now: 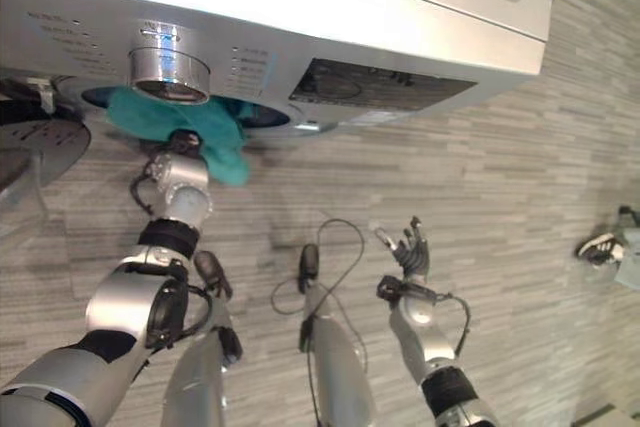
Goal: Grab the laundry basket,head to the washer,open it,put in the laundry and shut it.
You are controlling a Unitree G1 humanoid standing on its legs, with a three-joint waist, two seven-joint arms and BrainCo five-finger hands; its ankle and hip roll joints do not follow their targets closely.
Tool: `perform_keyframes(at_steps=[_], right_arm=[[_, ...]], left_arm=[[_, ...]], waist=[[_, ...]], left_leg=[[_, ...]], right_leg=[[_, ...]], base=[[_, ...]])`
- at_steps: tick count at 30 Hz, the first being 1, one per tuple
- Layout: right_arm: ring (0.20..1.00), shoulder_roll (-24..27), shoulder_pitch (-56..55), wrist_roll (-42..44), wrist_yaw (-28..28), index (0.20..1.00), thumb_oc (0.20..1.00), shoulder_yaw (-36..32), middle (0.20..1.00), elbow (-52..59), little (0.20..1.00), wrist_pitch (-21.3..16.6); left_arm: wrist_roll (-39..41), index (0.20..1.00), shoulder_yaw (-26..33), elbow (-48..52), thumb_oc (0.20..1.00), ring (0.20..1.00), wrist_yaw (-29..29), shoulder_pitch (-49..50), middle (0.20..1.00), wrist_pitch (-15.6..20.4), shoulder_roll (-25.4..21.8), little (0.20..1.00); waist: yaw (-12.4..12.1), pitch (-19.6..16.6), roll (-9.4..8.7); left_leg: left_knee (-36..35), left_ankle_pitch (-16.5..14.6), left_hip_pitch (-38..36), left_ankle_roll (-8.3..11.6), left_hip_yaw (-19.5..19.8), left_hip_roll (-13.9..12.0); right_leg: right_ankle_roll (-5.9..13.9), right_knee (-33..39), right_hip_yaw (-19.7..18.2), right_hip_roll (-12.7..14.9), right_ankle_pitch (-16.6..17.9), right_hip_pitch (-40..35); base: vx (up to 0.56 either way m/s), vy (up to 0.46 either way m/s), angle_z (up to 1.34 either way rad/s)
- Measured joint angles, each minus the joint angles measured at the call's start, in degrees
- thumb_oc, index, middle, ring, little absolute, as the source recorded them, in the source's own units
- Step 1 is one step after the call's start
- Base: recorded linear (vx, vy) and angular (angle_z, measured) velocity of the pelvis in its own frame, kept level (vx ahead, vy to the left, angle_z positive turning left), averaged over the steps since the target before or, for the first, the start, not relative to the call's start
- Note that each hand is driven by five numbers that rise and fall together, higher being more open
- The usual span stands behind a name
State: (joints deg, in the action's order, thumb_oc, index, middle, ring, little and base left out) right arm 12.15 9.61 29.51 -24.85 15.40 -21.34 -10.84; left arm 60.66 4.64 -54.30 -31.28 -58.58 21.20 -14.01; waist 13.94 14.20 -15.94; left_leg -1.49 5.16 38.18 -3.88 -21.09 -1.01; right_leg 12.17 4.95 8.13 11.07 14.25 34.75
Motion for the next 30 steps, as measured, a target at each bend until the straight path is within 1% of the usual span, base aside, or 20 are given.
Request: perform_keyframes(at_steps=[1, 2, 3, 5, 6, 8, 11, 13, 15, 19, 21, 23, 28, 30], right_arm=[[1.0, 0.2, -0.2, 0.0, 0.1, 1.0, 1.0, 0.0, 1.0, 0.8, 1.0, 0.0], [1.0, 0.4, -0.2, 0.0, 0.1, 1.0, 1.0, 0.0, 1.0, 1.3, 1.0, 0.0], [1.0, 0.9, -0.2, 0.0, 0.1, 1.0, 1.0, 0.0, 1.0, 1.3, 1.0, 0.0], [1.0, 1.5, -0.4, -0.2, 0.3, 1.0, 1.0, 0.0, 1.0, 2.3, 1.0, 0.0], [1.0, 1.7, -0.4, -1.1, 0.4, 1.0, 1.0, 0.0, 1.0, 2.9, 1.0, -0.1], [1.0, 1.8, -0.5, -1.1, 1.0, 1.0, 1.0, 0.1, 1.0, 3.0, 1.0, 0.0], [1.0, 1.8, -0.5, -1.1, 1.4, 1.0, 1.0, 0.1, 1.0, 3.2, 1.0, 0.0], [1.0, 2.0, -0.6, -1.1, 1.4, 1.0, 1.0, 0.1, 1.0, 3.3, 1.0, 0.0], [1.0, 3.2, -0.7, -1.1, 1.6, 1.0, 1.0, 0.6, 1.0, 4.5, 1.0, 0.1], [1.0, 6.2, -2.2, -1.2, 1.7, 1.0, 1.0, 0.4, 1.0, 7.0, 1.0, 0.6], [1.0, 6.3, -3.4, -1.2, 1.8, 1.0, 1.0, -0.2, 1.0, 7.9, 1.0, 0.7], [1.0, 6.3, -4.7, -1.3, 2.6, 1.0, 1.0, -0.2, 1.0, 8.0, 1.0, 0.9], [1.0, 6.3, -6.6, -1.3, 2.7, 1.0, 1.0, -1.4, 1.0, 8.1, 1.0, 1.0], [1.0, 6.3, -7.1, -1.2, 2.7, 1.0, 1.0, -1.9, 1.0, 8.0, 1.0, 1.1]], left_arm=[[0.1, 0.2, 0.3, -0.3, 0.2, 0.2, 0.0, -0.5, 0.2, 0.0, -0.3, 0.2], [0.2, 0.2, 0.3, -0.8, 0.2, 0.2, -0.2, -1.2, 0.2, 0.0, -0.9, 0.2], [0.1, 0.2, 0.2, -0.8, 0.2, 0.2, -0.3, -1.8, 0.2, 0.2, -1.3, 0.2], [0.1, 0.2, 0.2, -0.7, 0.2, 0.2, -0.8, -2.9, 0.2, 0.9, -1.7, 0.2], [0.1, 0.2, 0.2, -0.7, 0.2, 0.2, -1.4, -3.6, 0.2, 1.7, -2.2, 0.2], [0.1, 0.2, 0.1, -1.1, 0.2, 0.2, -2.1, -4.1, 0.2, 1.9, -2.1, 0.2], [0.1, 0.2, -0.2, -2.7, 0.2, 0.2, -2.3, -5.0, 0.2, 1.8, -3.2, 0.2], [0.0, 0.2, -0.8, -3.5, 0.2, 0.2, -2.4, -6.0, 0.2, 1.7, -4.7, 0.2], [-0.3, 0.2, -1.5, -7.0, 0.2, 0.2, -2.4, -9.5, 0.2, 0.4, -7.1, 0.2], [-1.1, 0.2, -6.5, -9.1, 0.2, 0.2, -2.2, -14.3, 0.2, -2.1, -9.5, 0.2], [-1.2, 0.2, -8.8, -9.1, 0.2, 0.2, -2.2, -16.7, 0.2, -2.8, -10.7, 0.2], [-3.3, 0.2, -9.9, -9.1, 0.2, 0.2, -2.2, -17.9, 0.2, -3.0, -11.4, 0.2], [-3.4, 0.2, -10.7, -9.1, 0.2, 0.2, -2.2, -18.0, 0.2, -3.3, -13.3, 0.2], [-3.5, 0.2, -12.0, -9.1, 0.2, 0.2, -2.2, -18.0, 0.2, -3.9, -13.9, 0.2]], waist=[[0.2, 0.0, -0.02], [0.2, 0.0, -0.03], [0.2, 0.0, -0.06], [0.5, -0.1, -0.17], [1.0, -0.2, -0.22], [1.9, -0.2, -0.29], [2.4, -0.6, -0.8], [2.6, -1.1, -1.45], [2.8, -1.5, -1.95], [2.9, -1.7, -2.18], [3.2, -1.7, -2.19], [3.5, -1.7, -2.19], [3.9, -1.7, -2.17], [3.9, -1.7, -2.17]], left_leg=[[0.0, -0.1, 0.1, -0.12, 0.0, 0.1], [0.0, 0.0, 0.3, -0.31, 0.0, 0.1], [0.0, 0.0, 0.7, -0.72, 0.0, 0.1], [0.2, -0.1, 2.0, -1.16, -0.2, 0.2], [0.2, 0.1, 3.1, -1.53, -0.2, 0.3], [0.2, 0.5, 4.0, -2.18, -0.2, 0.8], [0.3, 0.5, 4.0, -2.21, -0.4, 0.8], [0.4, 0.4, 4.0, -2.26, -1.2, 0.9], [0.4, 0.4, 4.1, -2.56, -2.3, 0.7], [1.5, -0.2, 5.2, -3.43, -3.4, 0.5], [2.2, -0.2, 6.3, -3.5, -3.4, 0.3], [2.8, -0.3, 6.9, -3.59, -3.3, 0.2], [3.0, -0.4, 7.0, -3.5, -3.4, -0.4], [3.1, -0.4, 7.0, -3.5, -3.4, -0.5]], right_leg=[[0.49, 0.0, -0.1, 0.0, 0.4, 0.1], [0.47, 0.0, -0.5, 0.1, 0.9, 0.4], [0.88, 0.0, -1.3, 0.3, 1.5, 0.8], [2.16, 0.0, -1.6, 0.3, 2.6, 2.2], [2.08, 0.0, -2.0, 0.4, 3.4, 3.3], [1.56, 0.0, -3.2, 0.9, 3.9, 4.0], [0.99, 0.0, -3.6, 0.8, 4.4, 4.1], [0.68, 0.4, -4.6, 0.8, 4.6, 4.5], [-0.45, 0.5, -6.3, 0.6, 5.6, 5.2], [-1.32, 0.3, -6.3, 0.6, 6.4, 6.4], [-1.5, 0.4, -6.3, 0.6, 6.5, 7.3], [-1.52, 0.4, -6.3, 0.6, 6.5, 7.5], [-1.52, 0.4, -6.2, 0.3, 6.5, 7.5], [-1.52, 0.3, -6.2, 0.1, 6.5, 7.5]], base=[[0.0, 0.0, 0.0], [0.04, 0.039, -0.02], [0.04, 0.029, -0.03], [0.04, 0.042, -0.05], [0.03, 0.037, -0.01], [0.03, 0.034, 0.04], [0.01, 0.015, -0.03], [0.01, 0.022, -0.11], [0.0, -0.002, -0.2], [0.01, 0.002, -0.1], [0.0, 0.0, 0.0], [0.0, -0.015, 0.0], [0.0, 0.0, 0.0], [0.0, -0.001, -0.02]])
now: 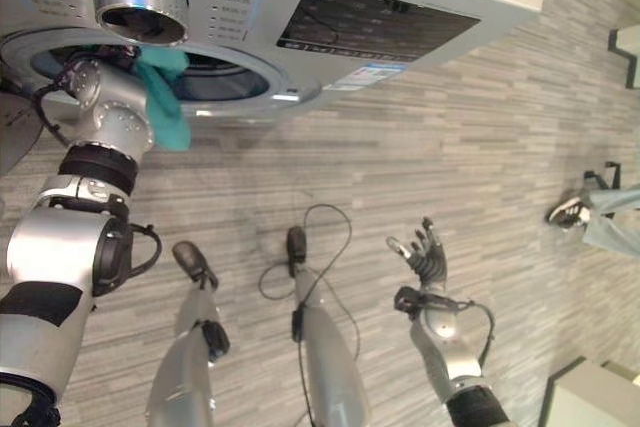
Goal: Grab the laundry basket,head to the washer,open it,put in the laundry and shut it.
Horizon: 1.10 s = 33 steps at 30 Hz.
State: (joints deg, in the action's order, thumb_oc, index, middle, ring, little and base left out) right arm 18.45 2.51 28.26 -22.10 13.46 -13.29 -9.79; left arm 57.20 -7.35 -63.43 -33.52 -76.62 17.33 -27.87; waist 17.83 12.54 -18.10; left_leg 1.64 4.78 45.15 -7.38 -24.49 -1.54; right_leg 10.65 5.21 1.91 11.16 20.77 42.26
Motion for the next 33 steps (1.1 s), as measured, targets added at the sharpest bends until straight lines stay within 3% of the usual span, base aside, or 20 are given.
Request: perform_keyframes(at_steps=[5, 8, 9, 10, 12, 18, 25, 27, 29, 31, 33], right_arm=[[1.0, 2.4, -0.2, -1.2, 0.1, 1.0, 1.0, -1.3, 1.0, 2.6, 1.0, 0.0], [1.0, 4.2, -0.5, -2.3, 0.1, 1.0, 1.0, -4.3, 1.0, 4.6, 1.0, -0.1], [1.0, 4.4, -0.5, -2.3, 0.0, 1.0, 1.0, -5.2, 1.0, 4.5, 1.0, -0.1], [1.0, 4.5, -0.6, -2.3, 0.1, 1.0, 1.0, -5.9, 1.0, 4.1, 1.0, -0.1], [1.0, 4.5, -1.0, -2.3, 0.1, 1.0, 1.0, -7.2, 1.0, 2.9, 1.0, -0.1], [1.0, 4.3, -2.0, -2.3, 1.4, 1.0, 1.0, -4.5, 1.0, 3.0, 1.0, -0.1], [1.0, 6.1, -3.2, -3.2, 3.5, 1.0, 1.0, -3.2, 1.0, 3.5, 1.0, -2.1], [1.0, 6.9, -3.9, -3.3, 3.5, 1.0, 1.0, -3.3, 1.0, 3.6, 1.0, -3.0], [1.0, 8.0, -4.2, -3.3, 3.5, 1.0, 1.0, -3.6, 1.0, 3.6, 1.0, -3.6], [1.0, 12.4, -4.0, -4.4, 3.6, 1.0, 1.0, -5.1, 1.0, 3.8, 1.0, -3.9], [1.0, 11.5, -3.6, -4.3, 3.3, 1.0, 1.0, -9.0, 1.0, 2.1, 1.0, -3.9]], left_arm=[[-2.7, 0.2, -1.1, -0.3, 0.2, 0.2, -0.2, -1.7, 0.2, -1.8, -3.2, 0.2], [-3.9, 0.2, -5.4, -0.5, 0.2, 0.2, -0.6, -5.1, 0.2, -2.3, -4.2, 0.2], [-4.5, 0.47, -6.2, -0.5, 0.47, 0.47, -0.5, -5.8, 0.47, -2.3, -4.1, 0.47], [-4.8, 1.0, -8.4, -0.4, 1.0, 1.0, -0.8, -6.7, 1.0, -2.5, -3.9, 1.0], [-5.5, 1.0, -11.3, 7.2, 1.0, 1.0, -0.6, -6.6, 1.0, -2.2, -2.9, 1.0], [-7.4, 1.0, -8.6, 7.6, 1.0, 1.0, 0.6, -2.9, 1.0, -0.6, -2.2, 1.0], [-22.0, 1.0, -11.6, 4.6, 1.0, 1.0, -4.5, -2.4, 1.0, -1.2, -4.0, 1.0], [-27.7, 1.0, -15.9, 4.5, 1.0, 1.0, -5.9, -2.6, 1.0, -3.0, -6.4, 1.0], [-35.0, 1.0, -24.0, 2.8, 1.0, 1.0, -6.0, -3.2, 1.0, -5.4, -9.4, 1.0], [-44.3, 1.0, -34.7, -7.5, 1.0, 1.0, -3.0, -9.0, 1.0, -10.5, -10.2, 1.0], [-38.3, 1.0, -22.8, -8.0, 1.0, 1.0, -1.9, -12.2, 1.0, -12.1, -5.6, 1.0]], waist=[[0.0, 0.0, 0.0], [-0.1, 0.0, 0.06], [-0.2, 0.0, 0.08], [-0.4, 0.1, 0.11], [-1.5, 0.1, 0.16], [-1.1, 0.2, 0.3], [0.1, 0.1, 0.16], [0.4, 0.1, 0.17], [0.4, 0.1, 0.16], [0.4, 0.1, 0.18], [-0.5, 0.1, 0.18]], left_leg=[[0.2, 0.0, 0.4, 0.02, -1.2, 0.2], [0.3, 0.0, 2.2, -0.03, -1.3, 0.0], [0.5, 0.1, 3.0, 0.02, -1.2, -0.1], [0.5, 0.3, 3.7, 0.19, -1.2, -0.4], [0.4, 0.6, 4.2, 0.58, -1.1, -0.6], [0.3, 0.6, 2.6, 0.56, -1.1, 0.1], [0.4, 0.7, 2.6, 0.14, -1.5, 1.0], [0.4, 0.6, 2.8, 0.1, -1.5, 1.0], [0.6, 0.5, 2.9, 0.32, -1.5, 1.2], [0.4, 0.4, 2.9, 0.21, -2.0, 1.5], [0.2, 0.5, 3.2, 0.26, -2.2, 1.3]], right_leg=[[0.0, -0.1, -0.5, 0.3, 0.0, 1.0], [0.05, -0.2, -0.5, 0.3, 0.0, 2.8], [0.13, -0.2, -0.3, 0.2, -0.1, 3.5], [0.34, -0.2, 0.0, 0.0, -0.3, 4.0], [0.43, -0.2, 0.0, -0.4, -0.4, 4.9], [0.36, -0.2, -1.4, 0.3, -0.3, 3.7], [0.24, -0.2, -1.5, 0.9, -0.2, 3.5], [0.2, -0.1, -1.5, 0.9, -0.2, 3.7], [0.06, -0.2, -1.6, 0.9, 0.0, 3.7], [0.02, -0.2, -2.4, 1.1, 0.0, 4.1], [0.02, -0.2, -2.6, 1.1, 0.0, 4.5]], base=[[0.02, 0.004, -0.06], [0.01, -0.001, -0.02], [0.01, -0.023, 0.04], [0.01, -0.05, 0.03], [0.0, -0.028, -0.05], [-0.01, 0.006, -0.02], [-0.01, 0.015, 0.01], [0.0, 0.0, 0.0], [-0.02, 0.047, 0.0], [0.02, 0.028, -0.03], [0.03, -0.038, -0.02]])
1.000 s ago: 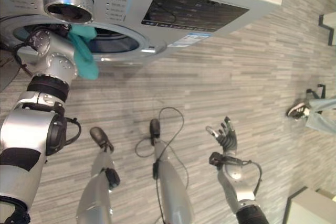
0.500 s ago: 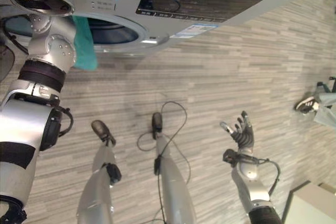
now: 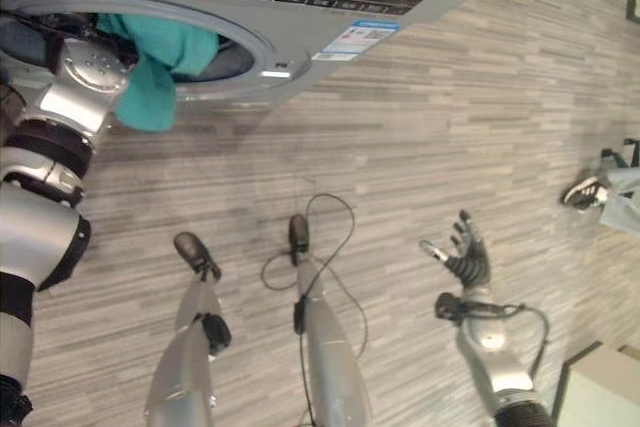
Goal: Grab the laundry basket,head to the washer,open it,put in the laundry and shut it.
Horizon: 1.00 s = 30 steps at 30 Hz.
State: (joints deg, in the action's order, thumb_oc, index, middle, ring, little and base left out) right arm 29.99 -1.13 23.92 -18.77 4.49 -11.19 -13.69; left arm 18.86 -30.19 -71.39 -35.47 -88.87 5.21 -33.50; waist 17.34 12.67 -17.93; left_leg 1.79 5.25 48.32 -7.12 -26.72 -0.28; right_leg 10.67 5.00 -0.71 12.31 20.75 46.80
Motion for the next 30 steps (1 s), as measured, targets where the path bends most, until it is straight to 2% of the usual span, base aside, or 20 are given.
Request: perform_keyframes(at_steps=[2, 3, 4, 5, 7, 9, 12, 14, 15, 16, 17, 18, 20, 23, 25, 27, 30], right_arm=[[1.0, 0.1, -0.7, 0.0, 0.2, 1.0, 1.0, 0.1, 1.0, 0.0, 1.0, 0.1], [1.0, 0.1, -1.1, 0.0, 0.3, 1.0, 1.0, 0.2, 1.0, -0.1, 1.0, 0.3], [1.0, 0.3, -1.3, 0.0, 0.2, 1.0, 1.0, 0.2, 1.0, -0.7, 1.0, 0.6], [1.0, 0.4, -1.3, 0.0, 0.3, 1.0, 1.0, 0.1, 1.0, -0.7, 1.0, 1.2], [1.0, 0.8, -0.8, 0.0, 0.4, 1.0, 1.0, -0.7, 1.0, -0.5, 1.0, 1.5], [1.0, 0.4, 0.9, 0.1, 0.5, 1.0, 1.0, -1.0, 1.0, -0.6, 1.0, 2.7], [1.0, 0.0, 1.7, 0.1, 0.6, 1.0, 1.0, -0.9, 1.0, -0.7, 1.0, 4.5], [1.0, 0.2, 1.5, 0.1, 1.3, 1.0, 1.0, -1.0, 1.0, -1.4, 1.0, 4.8], [1.0, 0.9, 1.2, 0.1, 1.8, 1.0, 1.0, -1.1, 1.0, -1.6, 1.0, 5.0], [1.0, 1.7, 0.7, 0.0, 2.7, 1.0, 1.0, -1.6, 1.0, -1.5, 1.0, 5.1], [1.0, 1.6, -0.2, 0.0, 3.0, 1.0, 1.0, -3.3, 1.0, -1.6, 1.0, 5.3], [1.0, 2.0, -0.6, 0.0, 3.4, 1.0, 1.0, -3.8, 1.0, -1.7, 1.0, 5.3], [1.0, 2.5, -0.7, -0.1, 4.2, 1.0, 1.0, -3.8, 1.0, -1.5, 1.0, 5.0], [1.0, 4.0, -0.7, -0.1, 4.3, 1.0, 1.0, -3.8, 1.0, -0.9, 1.0, 4.9], [1.0, 4.9, -0.7, -0.4, 4.4, 1.0, 1.0, -4.2, 1.0, -0.7, 1.0, 4.8], [1.0, 5.4, -0.5, -0.6, 4.4, 1.0, 1.0, -4.2, 1.0, -0.8, 1.0, 4.8], [1.0, 5.4, -0.4, -0.6, 4.1, 1.0, 1.0, -3.5, 1.0, -0.6, 1.0, 3.3]], left_arm=[[4.2, 1.0, 0.7, 0.0, 1.0, 1.0, 0.9, -1.1, 1.0, 0.1, 1.3, 1.0], [5.6, 1.0, 0.8, 0.0, 1.0, 1.0, 0.9, -1.2, 1.0, 0.1, 1.6, 1.0], [5.9, 1.0, 0.8, 0.0, 1.0, 1.0, 0.8, -1.2, 1.0, 0.1, 2.3, 1.0], [7.0, 1.0, 1.1, -0.1, 1.0, 1.0, 1.5, -1.6, 1.0, 0.3, 2.0, 1.0], [12.2, 1.0, 5.0, -2.1, 1.0, 1.0, 4.2, -2.5, 1.0, 0.3, 2.9, 1.0], [21.5, 1.0, 8.0, -1.4, 1.0, 1.0, 7.2, -2.6, 1.0, 0.5, 3.6, 1.0], [28.6, 1.0, 9.2, -1.4, 1.0, 1.0, 9.6, -2.4, 1.0, 2.0, 3.7, 1.0], [23.2, 1.0, -0.4, -2.1, 1.0, 1.0, 11.4, -3.0, 1.0, -0.1, 1.1, 1.0], [17.5, 1.0, -7.6, -3.5, 1.0, 1.0, 12.5, -3.8, 1.0, -1.5, -0.6, 1.0], [9.1, 1.0, -17.4, -4.7, 1.0, 1.0, 13.8, -4.3, 1.0, -3.2, -2.4, 1.0], [0.0, 1.0, -24.0, -3.8, 1.0, 1.0, 15.0, -4.3, 1.0, -5.1, -3.7, 1.0], [-7.6, 1.0, -26.1, -3.8, 1.0, 1.0, 14.9, -5.3, 1.0, -6.9, -3.9, 1.0], [-17.2, 1.0, -29.0, -3.9, 1.0, 1.0, 14.7, -5.7, 1.0, -8.6, -3.5, 1.0], [-26.9, 1.0, -31.6, -4.0, 1.0, 1.0, 15.0, -5.7, 1.0, -9.8, -3.6, 1.0], [-36.1, 1.0, -35.2, -3.5, 1.0, 1.0, 16.1, -5.7, 1.0, -10.4, -4.5, 1.0], [-41.2, 1.0, -35.3, -3.2, 1.0, 1.0, 15.9, -5.6, 1.0, -10.7, -4.6, 1.0], [-42.4, 1.0, -27.3, 1.3, 1.0, 1.0, 12.3, -3.6, 1.0, -10.4, -5.2, 1.0]], waist=[[-0.5, 0.0, 0.09], [-0.9, -0.1, 0.74], [-1.5, -0.5, 1.93], [-2.3, -0.6, 2.39], [-2.4, -0.7, 2.55], [-2.4, -0.5, 2.8], [-2.3, -0.4, 3.05], [-2.1, -0.4, 3.08], [-1.9, -0.3, 3.16], [-1.7, -0.1, 3.37], [-1.6, -0.1, 3.42], [-1.6, -0.1, 3.45], [-1.4, -0.1, 3.45], [-1.3, -0.1, 3.44], [-1.4, -0.1, 3.43], [-1.6, -0.1, 3.43], [-1.7, -0.1, 3.43]], left_leg=[[-0.1, 0.0, -0.1, -0.3, -0.3, -0.5], [-0.1, -0.1, 0.4, -0.56, -0.2, -1.2], [0.1, -0.1, 1.5, -0.6, 0.2, -2.2], [0.0, 0.4, 1.9, -0.03, 0.6, -2.6], [0.0, 0.9, 1.7, 0.61, 1.2, -1.6], [-0.2, 1.0, 1.4, 0.75, 1.2, -1.5], [-0.4, 1.1, 1.1, 0.78, 1.2, -1.5], [-0.4, 1.1, 0.9, 0.78, 1.1, -1.3], [-0.4, 1.0, 0.9, 0.78, 1.0, -1.2], [-0.4, 1.0, 0.9, 0.78, 1.0, -1.0], [-0.4, 1.0, 1.0, 0.78, 1.0, -0.8], [-0.3, 1.0, 1.2, 0.78, 1.1, -0.8], [-0.3, 1.0, 1.3, 0.8, 1.2, -0.7], [-0.3, 1.0, 1.4, 0.75, 1.1, -0.3], [-0.3, 1.0, 1.4, 0.71, 1.1, 0.0], [-0.3, 1.0, 1.5, 0.67, 1.0, 0.0], [-0.4, 1.1, 1.6, 0.48, 1.1, 0.1]], right_leg=[[0.27, 0.0, 0.1, -0.2, -0.2, 0.1], [1.57, -0.1, 0.7, -0.6, -1.4, 0.2], [4.2, -2.4, 1.7, -1.3, -4.7, 0.7], [4.39, -4.5, 1.8, -2.3, -8.0, 1.0], [3.3, -0.9, 1.5, -1.9, -8.1, -1.1], [2.74, 0.1, 1.2, -2.0, -7.6, -1.8], [2.27, 0.1, 1.2, -2.0, -7.2, -1.8], [1.9, 0.1, 1.0, -1.7, -6.9, -2.0], [1.82, 0.1, 0.9, -1.4, -6.9, -1.9], [1.82, 0.1, 0.9, -1.1, -6.8, -1.9], [1.82, 0.1, 1.0, -0.9, -6.9, -1.9], [1.83, 0.1, 1.1, -0.9, -6.9, -1.9], [1.88, 0.1, 1.1, -0.7, -6.9, -1.9], [1.93, 0.1, 1.1, -0.4, -6.9, -1.8], [1.91, 0.1, 1.1, -0.2, -6.9, -1.7], [2.46, 0.1, 0.9, -0.1, -6.5, -1.6], [2.45, 0.1, 0.9, -0.1, -6.5, -1.5]], base=[[0.01, -0.029, -0.07], [0.03, -0.018, -0.1], [0.04, -0.021, -0.08], [0.06, -0.014, 0.04], [0.05, 0.012, 0.13], [0.03, 0.002, 0.0], [0.01, 0.039, -0.03], [-0.01, 0.019, 0.0], [0.0, 0.0, 0.0], [0.0, 0.0, 0.0], [0.0, 0.009, 0.06], [-0.02, -0.005, 0.08], [-0.01, -0.004, 0.07], [0.0, 0.002, 0.01], [0.0, 0.0, 0.0], [0.0, 0.0, 0.0], [0.0, 0.0, 0.0]])
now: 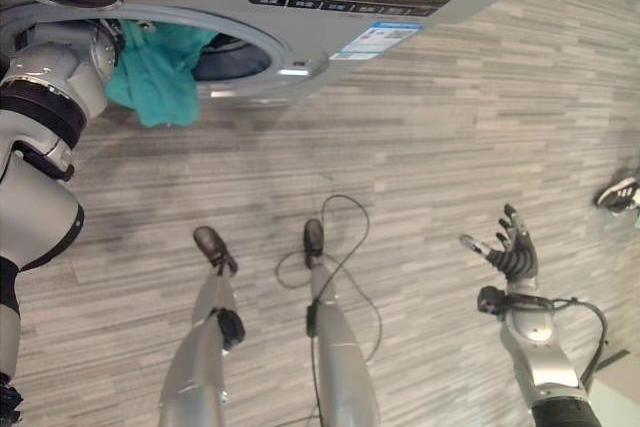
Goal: Grab the laundry basket,head to the washer,open it,put in the laundry and shut it.
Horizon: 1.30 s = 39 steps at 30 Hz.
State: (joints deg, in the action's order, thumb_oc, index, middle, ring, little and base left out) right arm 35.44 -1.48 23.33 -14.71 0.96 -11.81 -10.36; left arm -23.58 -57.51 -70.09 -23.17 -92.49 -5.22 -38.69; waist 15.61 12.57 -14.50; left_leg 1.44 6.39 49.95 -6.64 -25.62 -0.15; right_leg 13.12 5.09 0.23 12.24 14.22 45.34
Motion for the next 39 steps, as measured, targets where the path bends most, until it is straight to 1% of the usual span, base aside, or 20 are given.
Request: perform_keyframes(at_steps=[2, 4, 5, 7, 8, 9, 10, 11, 12, 14, 15, 17, 22, 27, 28, 29, 30, 31, 34, 39], right_arm=[[1.0, -0.9, 0.0, 0.0, -0.1, 1.0, 1.0, 0.8, 1.0, 0.4, 1.0, -1.5], [1.0, -2.3, 0.1, 0.0, -0.1, 1.0, 1.0, 1.2, 1.0, 0.3, 1.0, -2.7], [1.0, -3.2, 0.0, 0.1, -0.2, 1.0, 1.0, 2.1, 1.0, 0.3, 1.0, -3.3], [1.0, -6.0, -0.6, 0.1, -0.1, 1.0, 1.0, 5.7, 1.0, 0.6, 1.0, -3.5], [1.0, -6.5, -1.0, 0.1, 0.2, 1.0, 1.0, 7.3, 1.0, 0.6, 1.0, -3.5], [1.0, -7.6, -0.9, 0.4, 0.2, 1.0, 1.0, 7.3, 1.0, 0.7, 1.0, -3.5], [1.0, -9.0, -1.1, 0.5, 0.2, 1.0, 1.0, 7.4, 1.0, 1.1, 1.0, -3.6], [1.0, -11.6, -1.9, 0.5, 0.2, 1.0, 1.0, 6.8, 1.0, 1.2, 1.0, -3.7], [1.0, -12.6, -5.0, 0.4, 0.5, 1.0, 1.0, 7.5, 1.0, 0.4, 1.0, -3.4], [1.0, -13.8, -3.3, 0.3, 1.0, 1.0, 1.0, 7.5, 1.0, -3.6, 1.0, -2.9], [1.0, -14.3, -2.4, 0.2, 1.0, 1.0, 1.0, 7.5, 1.0, -3.6, 1.0, -3.1], [1.0, -14.2, -0.8, 0.2, 1.0, 1.0, 1.0, 8.5, 1.0, -5.3, 1.0, -2.7], [1.0, -14.6, 8.3, 0.0, 0.0, 1.0, 1.0, 10.5, 1.0, -7.2, 1.0, -2.3], [1.0, -16.0, 17.9, 0.1, -2.9, 1.0, 1.0, 12.4, 1.0, -15.4, 1.0, -2.2], [1.0, -16.4, 20.1, 0.0, -3.3, 1.0, 1.0, 12.7, 1.0, -17.3, 1.0, -2.3], [1.0, -17.8, 27.3, 0.1, -5.2, 1.0, 1.0, 13.3, 1.0, -27.0, 1.0, -1.9], [1.0, -17.8, 28.0, 0.1, -5.3, 1.0, 1.0, 13.2, 1.0, -27.9, 1.0, -1.8], [1.0, -17.6, 33.8, 0.3, -6.4, 1.0, 1.0, 12.6, 1.0, -31.6, 1.0, -1.6], [1.0, -17.6, 38.8, 0.2, -7.4, 1.0, 1.0, 11.9, 1.0, -34.7, 1.0, -1.3], [1.0, -19.4, 43.8, 0.6, -8.0, 1.0, 1.0, 11.9, 1.0, -42.1, 1.0, -0.6]], left_arm=[[1.8, 1.0, 7.9, 4.0, 1.0, 1.0, -4.1, 1.9, 1.0, 0.8, 0.0, 1.0], [3.9, 1.0, 11.7, 9.6, 1.0, 1.0, -7.0, 4.8, 1.0, 1.8, -1.4, 1.0], [5.0, 1.0, 15.2, 15.6, 1.0, 1.0, -8.5, 8.8, 1.0, 2.6, -3.4, 1.0], [9.4, 1.0, 30.2, 32.3, 1.0, 1.0, -13.0, 25.7, 1.0, 6.8, -3.5, 1.0], [10.8, 1.0, 30.2, 33.7, 1.0, 1.0, -14.0, 29.7, 1.0, 7.8, -3.2, 1.0], [12.4, 1.0, 34.1, 38.7, 1.0, 1.0, -14.0, 35.3, 1.0, 9.1, -3.4, 1.0], [12.6, 1.0, 41.7, 48.9, 1.0, 1.0, -12.0, 46.2, 1.0, 10.5, -1.9, 1.0], [14.3, 1.0, 50.6, 59.6, 1.0, 1.0, -11.2, 61.5, 1.0, 13.0, 3.8, 1.0], [16.7, 1.0, 54.1, 65.7, 1.0, 1.0, -12.2, 76.2, 1.0, 15.4, 12.6, 1.0], [19.2, 1.0, 51.6, 67.4, 1.0, 1.0, -11.2, 88.1, 1.0, 18.0, 13.5, 1.0], [20.3, 1.0, 50.5, 71.6, 1.0, 1.0, -10.8, 96.6, 1.0, 21.0, 15.2, 1.0], [25.4, 1.0, 47.0, 69.3, 1.0, 1.0, -7.8, 98.8, 1.0, 22.8, 16.3, 1.0], [43.4, 1.0, 39.1, 64.0, 1.0, 1.0, 4.2, 93.2, 1.0, 24.6, 14.0, 1.0], [46.7, 1.0, 38.1, 64.0, 1.0, 1.0, 8.1, 88.8, 1.0, 25.1, 13.5, 1.0], [47.9, 1.0, 37.8, 64.1, 1.0, 1.0, 8.5, 88.4, 1.0, 25.1, 13.2, 1.0], [48.8, 1.0, 36.2, 64.4, 1.0, 1.0, 8.8, 88.5, 1.0, 25.1, 12.2, 1.0], [49.0, 1.0, 36.0, 64.4, 1.0, 1.0, 8.8, 88.5, 1.0, 25.1, 12.2, 1.0], [50.3, 1.0, 35.9, 64.4, 1.0, 1.0, 8.8, 88.6, 1.0, 25.1, 12.0, 1.0], [50.7, 1.0, 36.0, 64.5, 1.0, 1.0, 8.8, 88.4, 1.0, 24.8, 11.4, 1.0], [50.8, 1.0, 35.9, 64.6, 1.0, 1.0, 9.6, 86.4, 1.0, 24.7, 10.4, 1.0]], waist=[[-0.2, 0.0, 0.0], [-0.5, 0.1, 0.09], [-0.5, 0.1, 0.14], [-1.3, 0.8, 1.14], [-2.5, 1.2, 1.73], [-3.5, 1.8, 2.6], [-4.0, 2.3, 4.17], [-4.2, 2.3, 5.55], [-7.4, 3.1, 6.6], [-12.7, 3.2, 8.42], [-13.9, 3.3, 8.69], [-15.9, 3.3, 9.04], [-16.4, 3.3, 9.04], [-17.0, 3.8, 9.88], [-17.9, 4.1, 10.33], [-20.2, 4.6, 11.06], [-20.3, 4.7, 11.23], [-22.0, 5.7, 12.93], [-24.3, 7.4, 13.57], [-24.6, 8.3, 14.08]], left_leg=[[0.0, 0.0, 0.0, -0.02, 0.0, 0.0], [0.0, 0.0, -0.1, -0.05, 0.0, -0.1], [0.0, 0.0, -0.2, -0.05, 0.0, -0.2], [-0.1, 0.0, -1.5, -0.03, 0.0, -0.2], [-0.2, 0.0, -2.3, -0.03, 0.2, -0.2], [-0.2, 0.0, -3.1, -0.03, 0.5, -0.2], [-0.4, -0.1, -3.6, -0.08, 1.3, -0.1], [-0.6, -0.9, -4.2, 0.3, 1.5, 0.1], [-0.7, -1.1, -5.7, 1.02, 1.5, 0.4], [-1.2, -1.4, -7.5, 1.81, 3.2, 0.2], [-1.4, -1.3, -8.7, 1.85, 3.5, 0.5], [-1.4, -1.3, -10.2, 1.86, 4.7, 0.8], [-1.3, -0.8, -10.2, 1.73, 7.9, 1.3], [-0.9, -0.6, -9.8, 1.43, 10.4, 1.9], [-0.8, -0.6, -9.8, 1.43, 11.0, 2.0], [-0.6, -0.6, -9.5, 1.45, 11.9, 2.0], [-0.5, -0.6, -9.5, 1.46, 12.1, 2.0], [-0.4, -0.3, -8.3, 1.78, 13.9, 2.2], [-0.2, -0.2, -7.6, 1.77, 15.0, 2.6], [0.4, -0.3, -7.7, 1.77, 17.5, 4.1]], right_leg=[[-0.01, 0.0, 0.0, 0.0, 0.0, 0.1], [0.0, 0.0, 0.1, 0.0, 0.0, 0.1], [0.0, 0.0, 0.2, -0.1, 0.0, 0.1], [0.01, 0.0, 0.4, -0.2, 0.0, -1.0], [0.01, 0.0, 0.3, -0.2, 0.0, -1.7], [0.17, 0.0, 0.6, -0.1, -0.2, -2.6], [0.74, 0.0, 1.6, 0.0, -0.8, -3.5], [0.99, 0.0, 2.9, 0.2, -2.2, -4.3], [-0.32, 0.0, 3.3, 0.2, -3.4, -5.6], [-0.85, 0.0, 5.2, -0.2, -4.7, -8.1], [-0.6, 0.0, 5.4, 0.1, -5.0, -9.5], [-0.69, 0.0, 6.8, 0.4, -5.7, -11.6], [-0.54, 0.0, 10.1, 0.6, -6.4, -13.6], [-0.35, 0.0, 12.8, 0.8, -7.1, -14.9], [-0.47, 0.0, 13.4, 0.8, -7.5, -15.4], [-0.45, 0.0, 14.6, 0.6, -7.9, -15.7], [-0.45, 0.0, 14.7, 0.6, -7.9, -15.7], [-1.04, 0.0, 16.4, 0.4, -8.6, -15.8], [-0.78, -1.2, 17.6, 0.7, -9.6, -15.4], [-0.66, -7.7, 19.2, 2.6, -14.6, -14.9]], base=[[0.01, -0.037, -0.02], [0.0, -0.038, -0.04], [0.0, -0.029, -0.07], [0.0, -0.032, -0.05], [0.02, -0.031, -0.01], [0.02, -0.022, 0.04], [0.01, -0.01, 0.1], [0.01, -0.023, 0.16], [0.01, -0.057, 0.12], [0.02, -0.079, 0.22], [0.01, -0.074, 0.28], [0.01, -0.06, 0.23], [0.01, -0.053, 0.27], [0.0, -0.039, 0.21], [0.01, -0.066, 0.3], [0.01, -0.05, 0.24], [0.01, -0.036, 0.41], [0.01, -0.001, 0.38], [0.01, 0.012, 0.26], [0.01, 0.015, 0.33]])
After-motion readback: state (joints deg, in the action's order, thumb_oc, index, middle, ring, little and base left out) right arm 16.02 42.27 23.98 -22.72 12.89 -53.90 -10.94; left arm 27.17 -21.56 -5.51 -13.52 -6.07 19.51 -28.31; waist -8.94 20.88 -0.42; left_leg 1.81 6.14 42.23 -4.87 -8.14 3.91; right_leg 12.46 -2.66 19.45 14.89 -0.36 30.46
